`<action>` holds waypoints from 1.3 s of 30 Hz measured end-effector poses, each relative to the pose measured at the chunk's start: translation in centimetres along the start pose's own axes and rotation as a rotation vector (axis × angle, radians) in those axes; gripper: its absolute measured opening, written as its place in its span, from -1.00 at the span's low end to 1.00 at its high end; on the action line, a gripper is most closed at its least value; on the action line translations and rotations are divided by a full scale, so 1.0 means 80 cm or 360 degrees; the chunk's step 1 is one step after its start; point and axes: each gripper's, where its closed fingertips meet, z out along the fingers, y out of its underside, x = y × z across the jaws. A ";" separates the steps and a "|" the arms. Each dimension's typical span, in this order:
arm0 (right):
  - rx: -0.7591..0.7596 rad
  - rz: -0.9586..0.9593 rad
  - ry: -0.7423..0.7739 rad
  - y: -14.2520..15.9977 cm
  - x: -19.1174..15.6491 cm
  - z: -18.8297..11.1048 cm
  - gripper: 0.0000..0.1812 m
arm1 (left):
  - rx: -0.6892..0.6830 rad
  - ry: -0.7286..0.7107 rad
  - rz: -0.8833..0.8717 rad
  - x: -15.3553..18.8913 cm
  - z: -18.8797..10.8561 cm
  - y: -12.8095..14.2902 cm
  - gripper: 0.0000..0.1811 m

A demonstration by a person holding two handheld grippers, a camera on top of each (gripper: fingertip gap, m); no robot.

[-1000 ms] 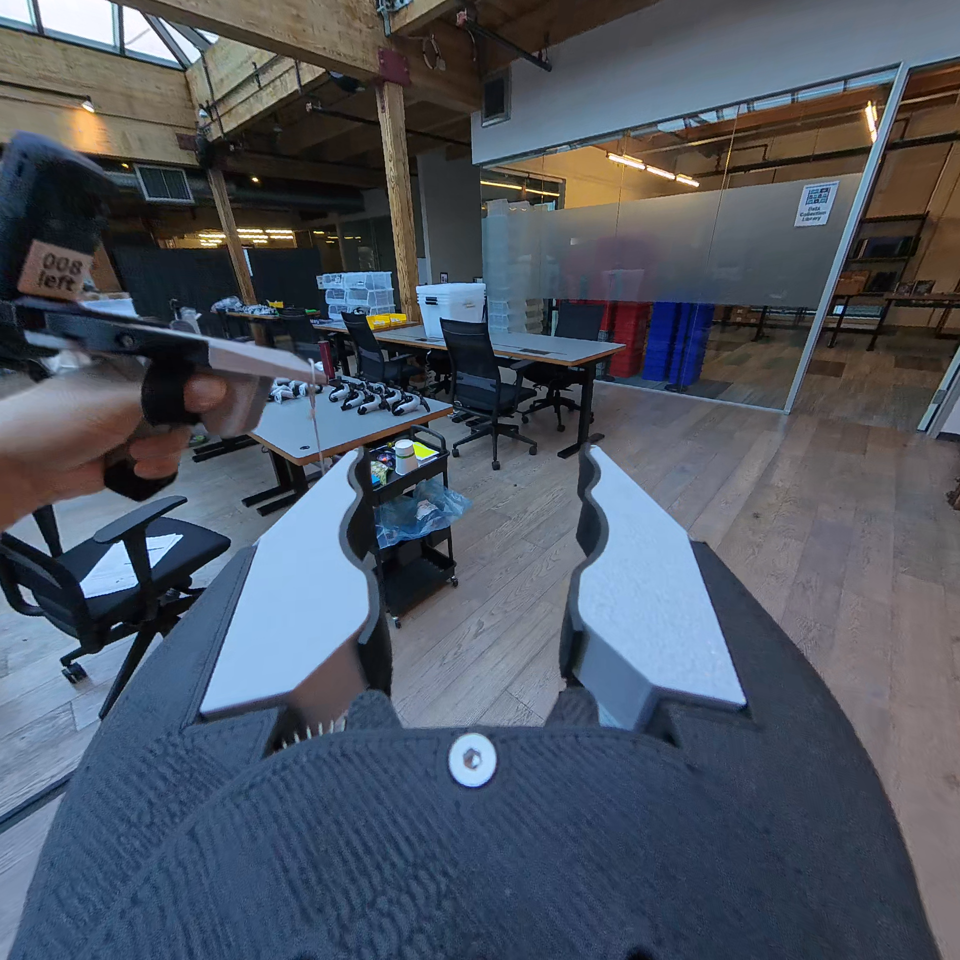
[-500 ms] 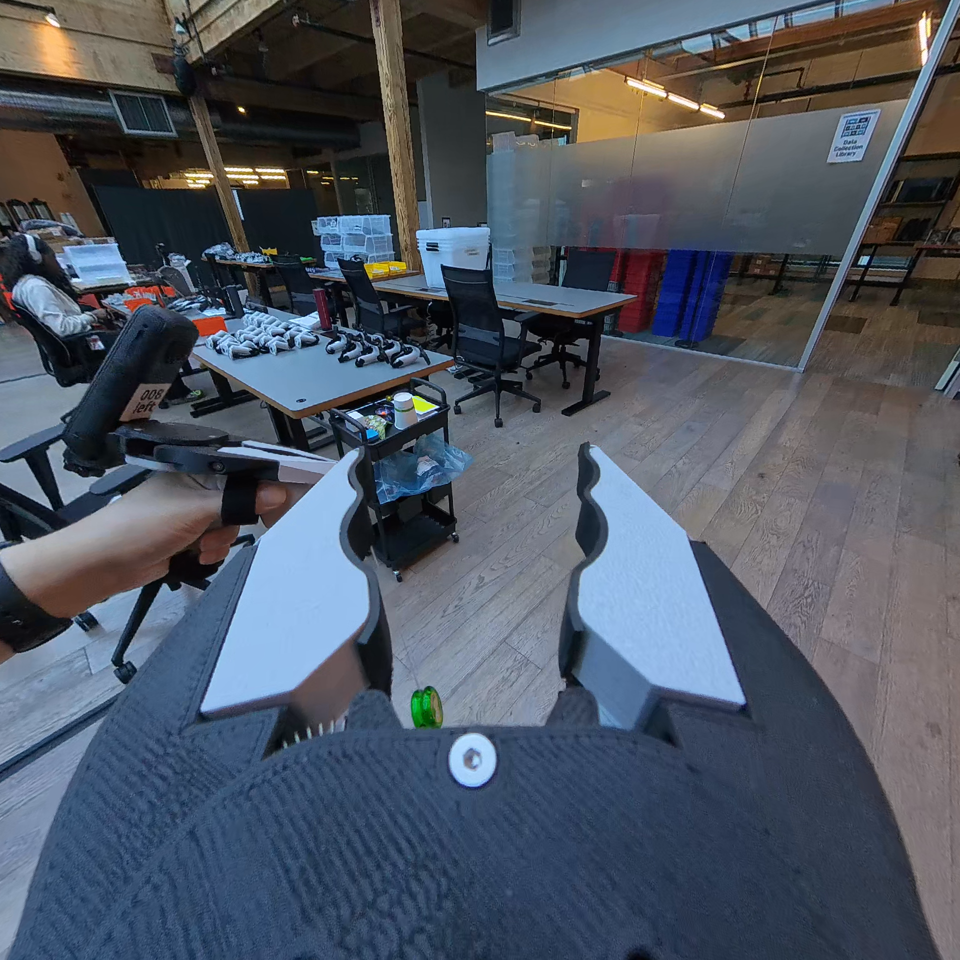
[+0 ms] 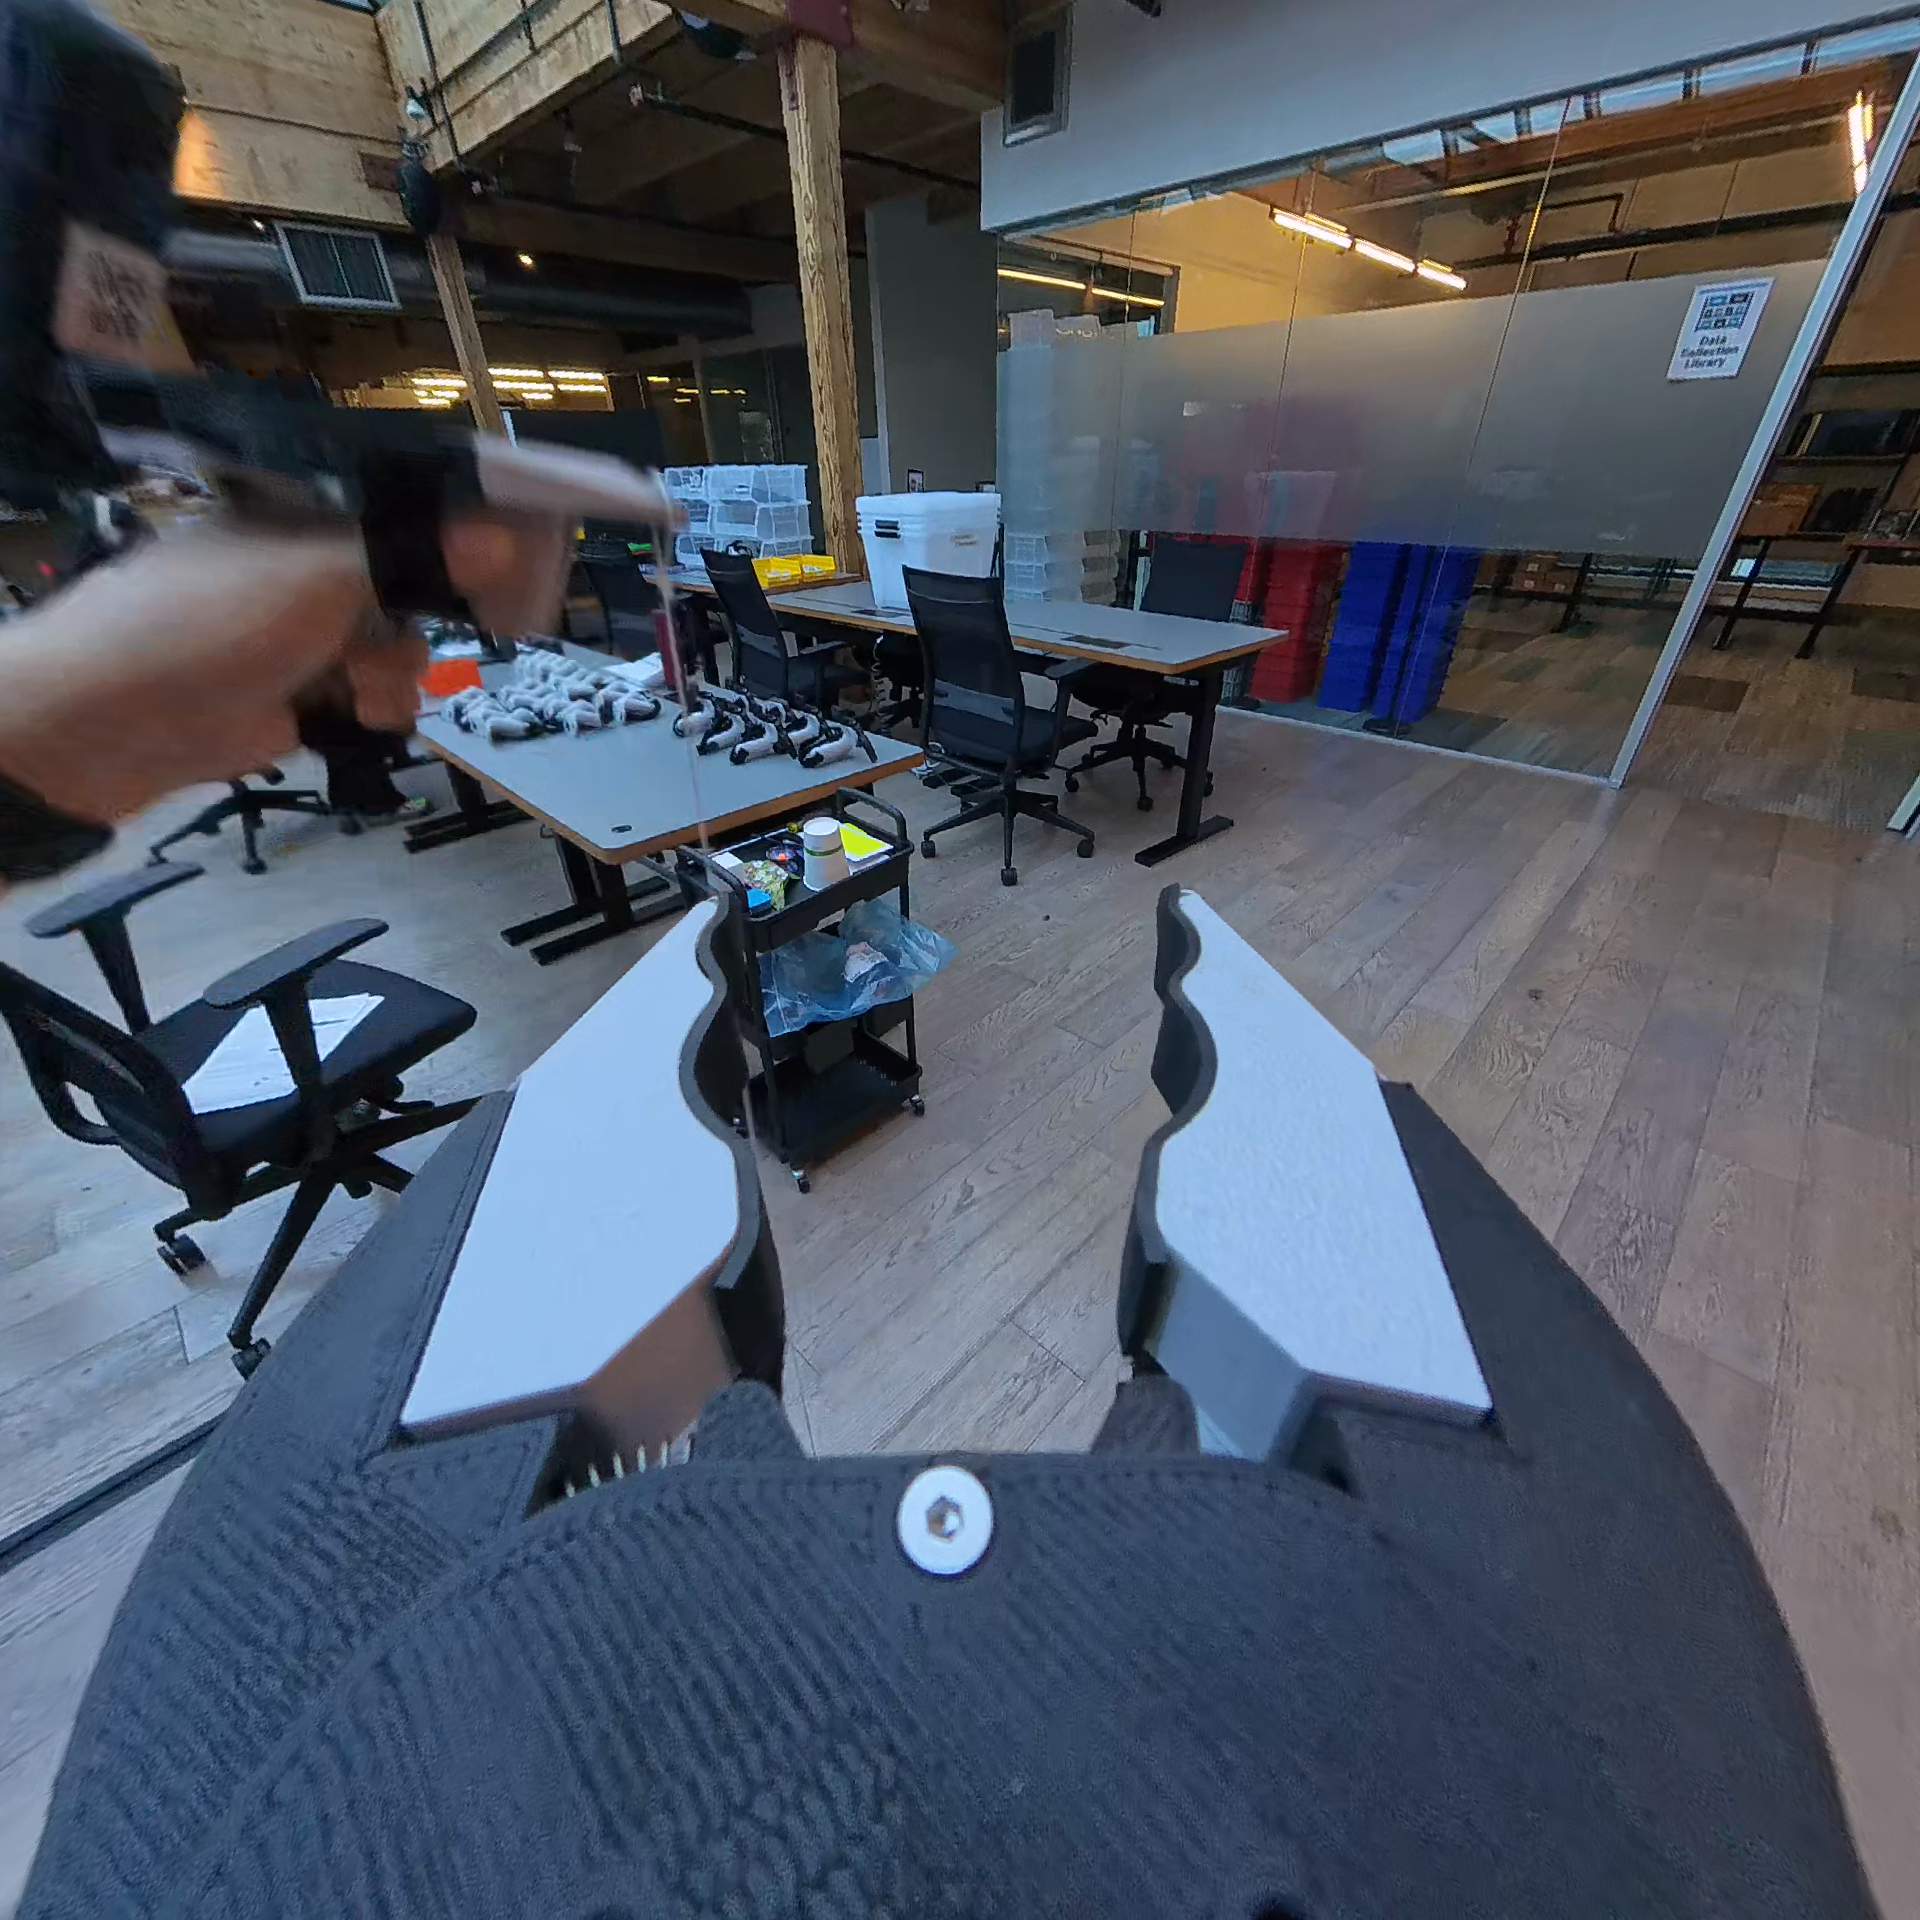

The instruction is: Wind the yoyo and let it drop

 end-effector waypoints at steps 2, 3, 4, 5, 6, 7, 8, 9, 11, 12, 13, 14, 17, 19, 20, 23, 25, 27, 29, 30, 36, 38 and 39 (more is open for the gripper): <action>0.0037 -0.0010 -0.0012 -0.015 -0.004 -0.002 -0.14 | 0.0190 -0.0005 0.0224 0.023 -0.034 -0.128 -1.00; 0.0049 -0.0019 -0.0014 -0.020 -0.005 -0.002 -0.14 | 0.0261 -0.0012 0.0342 0.041 -0.053 -0.185 -1.00; 0.0060 -0.0029 -0.0016 -0.025 -0.007 -0.003 -0.14 | 0.0320 -0.0040 0.0469 0.059 -0.071 -0.234 -1.00; 0.0073 -0.0036 -0.0022 -0.029 -0.010 -0.003 -0.14 | 0.0370 -0.0069 0.0579 0.076 -0.088 -0.275 -1.00; 0.0083 -0.0036 -0.0026 -0.032 -0.012 -0.004 -0.14 | 0.0395 -0.0087 0.0654 0.092 -0.103 -0.307 -1.00; 0.0091 -0.0032 -0.0029 -0.033 -0.013 -0.004 -0.14 | 0.0409 -0.0097 0.0692 0.104 -0.113 -0.330 -1.00; 0.0099 -0.0023 -0.0036 -0.034 -0.015 -0.004 -0.14 | 0.0437 -0.0102 0.0691 0.111 -0.122 -0.349 -1.00; 0.0105 -0.0004 -0.0047 -0.033 -0.017 -0.004 -0.14 | 0.0461 -0.0100 0.0663 0.115 -0.128 -0.361 -1.00; 0.0107 0.0030 -0.0069 -0.030 -0.021 -0.005 -0.14 | 0.0468 -0.0049 0.0600 0.115 -0.130 -0.365 -1.00; 0.0100 0.0035 -0.0070 -0.026 -0.022 -0.006 -0.14 | 0.0414 -0.0032 0.0571 0.111 -0.125 -0.355 -1.00; 0.0092 0.0033 -0.0068 -0.022 -0.022 -0.006 -0.13 | 0.0318 -0.0019 0.0539 0.103 -0.117 -0.336 -1.00; 0.0081 0.0033 -0.0068 -0.018 -0.023 -0.007 -0.14 | 0.0231 -0.0016 0.0506 0.093 -0.107 -0.315 -1.00; 0.0045 0.0054 -0.0077 -0.003 -0.024 -0.011 -0.13 | 0.0073 -0.0066 0.0428 0.055 -0.078 -0.241 -1.00; 0.0016 0.0070 -0.0073 0.009 -0.022 -0.014 -0.13 | -0.0031 -0.0062 0.0313 0.030 -0.059 -0.178 -1.00; -0.0003 0.0078 -0.0074 0.015 -0.022 -0.015 -0.13 | -0.0067 -0.0064 0.0258 0.018 -0.051 -0.146 -1.00; -0.0051 0.0093 -0.0077 0.034 -0.022 -0.019 -0.13 | -0.0118 -0.0066 0.0089 -0.011 -0.032 -0.043 -1.00; -0.0090 0.0093 -0.0086 0.046 -0.023 -0.021 -0.13 | -0.0121 -0.0083 0.0005 -0.023 -0.023 0.025 -1.00; -0.0127 0.0084 -0.0086 0.057 -0.023 -0.023 -0.13 | -0.0108 -0.0121 -0.0044 -0.030 -0.020 0.090 -1.00; -0.0158 0.0075 -0.0086 0.066 -0.023 -0.024 -0.13 | -0.0083 -0.0147 -0.0082 -0.031 -0.019 0.148 -1.00; -0.0172 0.0075 -0.0088 0.070 -0.022 -0.025 -0.13 | -0.0106 -0.0183 -0.0109 -0.034 -0.019 0.177 -1.00; -0.0242 0.0094 -0.0097 0.093 -0.023 -0.024 -0.13 | -0.0319 -0.0254 -0.0213 -0.037 -0.019 0.312 -1.00; -0.0264 0.0110 -0.0105 0.101 -0.025 -0.022 -0.13 | -0.0303 -0.0267 -0.0276 -0.040 -0.020 0.326 -1.00; -0.0272 0.0115 -0.0111 0.104 -0.026 -0.021 -0.13 | -0.0308 -0.0272 -0.0311 -0.043 -0.020 0.332 -1.00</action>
